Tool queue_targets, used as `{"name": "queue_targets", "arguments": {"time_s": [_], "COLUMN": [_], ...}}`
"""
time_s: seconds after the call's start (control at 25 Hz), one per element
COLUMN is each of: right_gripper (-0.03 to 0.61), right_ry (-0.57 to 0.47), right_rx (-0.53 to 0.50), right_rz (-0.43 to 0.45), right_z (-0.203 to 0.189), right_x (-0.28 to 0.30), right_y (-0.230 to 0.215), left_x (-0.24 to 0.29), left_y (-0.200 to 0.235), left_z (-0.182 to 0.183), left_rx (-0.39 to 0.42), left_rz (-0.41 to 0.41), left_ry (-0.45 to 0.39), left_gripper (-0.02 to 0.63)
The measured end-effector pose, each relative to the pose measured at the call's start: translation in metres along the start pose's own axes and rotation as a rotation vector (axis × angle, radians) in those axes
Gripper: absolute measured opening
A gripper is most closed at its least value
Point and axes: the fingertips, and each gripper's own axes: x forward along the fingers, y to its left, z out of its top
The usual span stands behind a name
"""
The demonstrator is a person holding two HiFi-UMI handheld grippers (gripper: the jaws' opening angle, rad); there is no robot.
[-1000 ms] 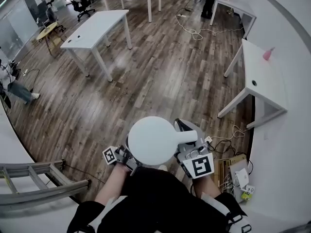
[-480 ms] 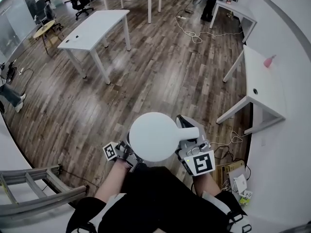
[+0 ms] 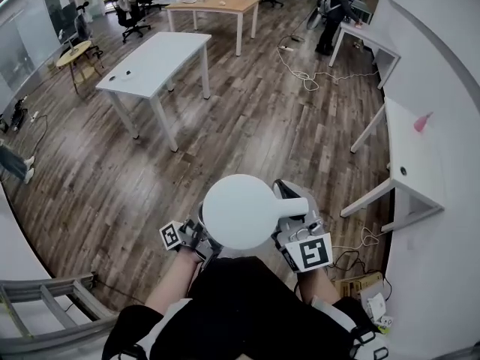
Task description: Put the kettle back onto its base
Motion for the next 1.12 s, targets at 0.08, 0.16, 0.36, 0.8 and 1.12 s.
{"name": "queue_targets", "arguments": {"time_s": [0.08, 0.16, 0.36, 0.8, 1.12], "right_gripper": [0.005, 0.005, 0.005, 0.005, 0.005], "right_ry": [-0.029, -0.06, -0.036, -0.061, -0.086], "right_rx": [0.012, 0.021, 0.014, 0.087, 0.083], "right_rz": [0.035, 0.072, 0.117, 0.274, 0.33], "right_z": [0.0, -0.001, -0.021, -0.049, -0.062], "right_x": [0.02, 0.037, 0.077, 0.192, 0.266], "right_y": [0.013, 0.026, 0.038, 0.019, -0.027], "left_x": [-0.005, -0.011, -0.026, 0.008, 0.067], "left_y": [-0.006, -0.012, -0.016, 0.007, 0.028], "left_z": [0.02, 0.038, 0.076, 0.169, 0.228], "left_rx": [0.016, 0.032, 0.061, 0.152, 0.213], "left_rz": [-0.002, -0.002, 0.0, 0.003, -0.022], "left_ry": [-0.018, -0.037, -0.106, -0.218, -0.231], "left_gripper": [0.423, 0.423, 0.423, 0.422, 0.422]}}
